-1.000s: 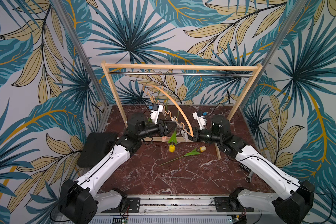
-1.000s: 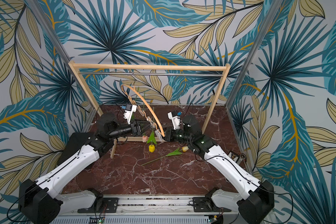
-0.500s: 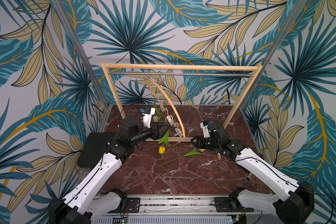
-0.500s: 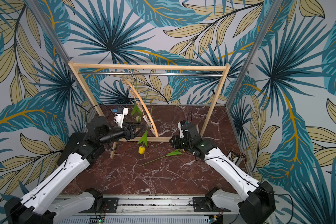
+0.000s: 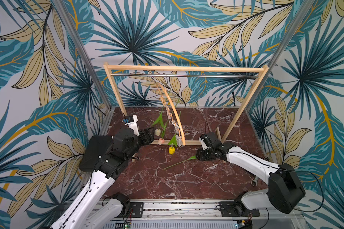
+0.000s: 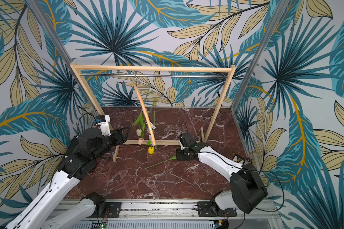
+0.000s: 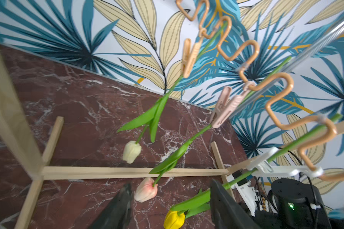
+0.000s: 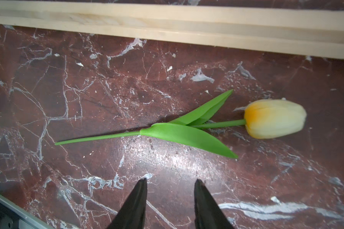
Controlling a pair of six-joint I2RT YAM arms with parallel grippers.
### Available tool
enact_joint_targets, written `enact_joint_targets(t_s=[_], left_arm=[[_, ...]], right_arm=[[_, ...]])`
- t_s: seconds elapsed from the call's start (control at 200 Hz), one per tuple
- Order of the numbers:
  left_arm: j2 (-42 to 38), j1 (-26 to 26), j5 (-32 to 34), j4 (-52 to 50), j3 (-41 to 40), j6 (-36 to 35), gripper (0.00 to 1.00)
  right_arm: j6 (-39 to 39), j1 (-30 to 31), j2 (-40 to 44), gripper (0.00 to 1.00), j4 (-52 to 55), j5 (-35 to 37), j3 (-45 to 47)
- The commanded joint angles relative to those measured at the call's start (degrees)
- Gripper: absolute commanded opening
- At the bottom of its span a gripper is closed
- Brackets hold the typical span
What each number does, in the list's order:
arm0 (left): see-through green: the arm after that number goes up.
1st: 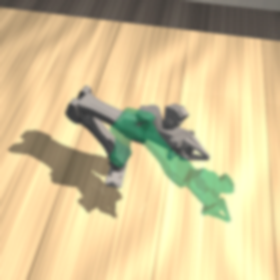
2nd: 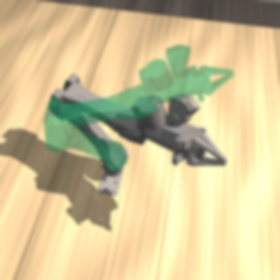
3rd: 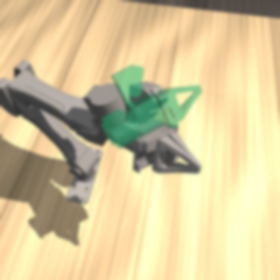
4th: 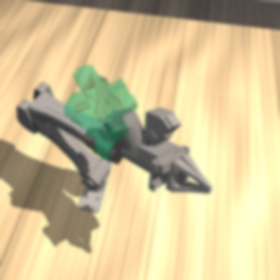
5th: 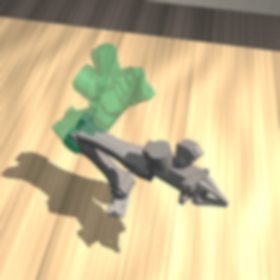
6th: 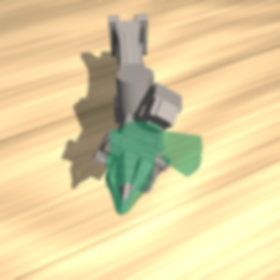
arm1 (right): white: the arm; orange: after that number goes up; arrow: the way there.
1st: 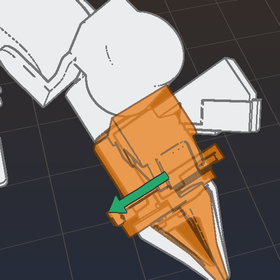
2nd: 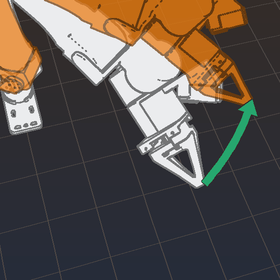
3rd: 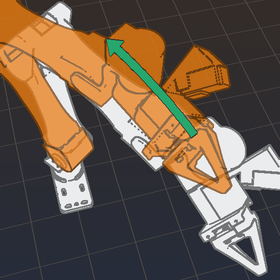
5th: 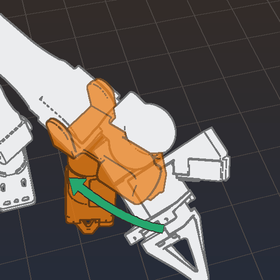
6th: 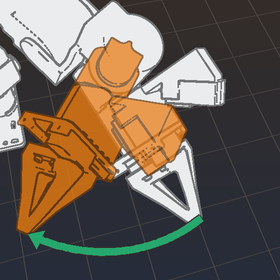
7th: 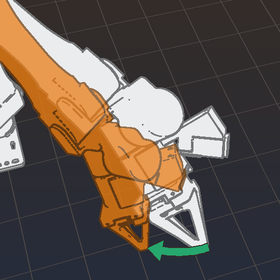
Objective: Dry the flowers on a clothes hanger
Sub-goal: Pick up the flower at the center of the board.
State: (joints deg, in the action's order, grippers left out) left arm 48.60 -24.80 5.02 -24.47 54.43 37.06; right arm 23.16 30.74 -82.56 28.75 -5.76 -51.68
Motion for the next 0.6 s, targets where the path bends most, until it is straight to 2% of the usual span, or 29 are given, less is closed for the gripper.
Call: enact_joint_targets(t_s=[0.0,0.165,0.306,0.411,0.526,0.596], left_arm=[[-1.64,0.18,7.29,-6.08,-2.81,4.87,0.61],[-0.87,-0.56,7.87,-7.14,-4.72,8.17,0.58],[2.01,-1.33,6.79,-7.69,-5.49,10.79,0.54],[3.41,-1.66,5.68,-6.23,-7.11,11.06,0.52],[3.92,-1.59,4.08,-4.52,-8.38,11.11,0.52],[3.9,-1.59,3.01,-2.7,-9.99,10.84,0.52]], right_arm=[[-2.87,0.09,-2.25,0.42,-2.05,-3.13,-0.36],[-1.79,0.05,-6.37,0.37,-6.15,-7.0,-1.76],[-0.24,0.87,-10.0,0.23,-8.37,-10.42,-2.89],[0.38,2.78,-10.4,0.16,-8.95,-9.93,-3.28],[2.24,4.41,-11.58,0.15,-8.47,-8.13,-4.04],[2.53,4.93,-12.33,0.19,-9.78,-8.32,-4.17]])
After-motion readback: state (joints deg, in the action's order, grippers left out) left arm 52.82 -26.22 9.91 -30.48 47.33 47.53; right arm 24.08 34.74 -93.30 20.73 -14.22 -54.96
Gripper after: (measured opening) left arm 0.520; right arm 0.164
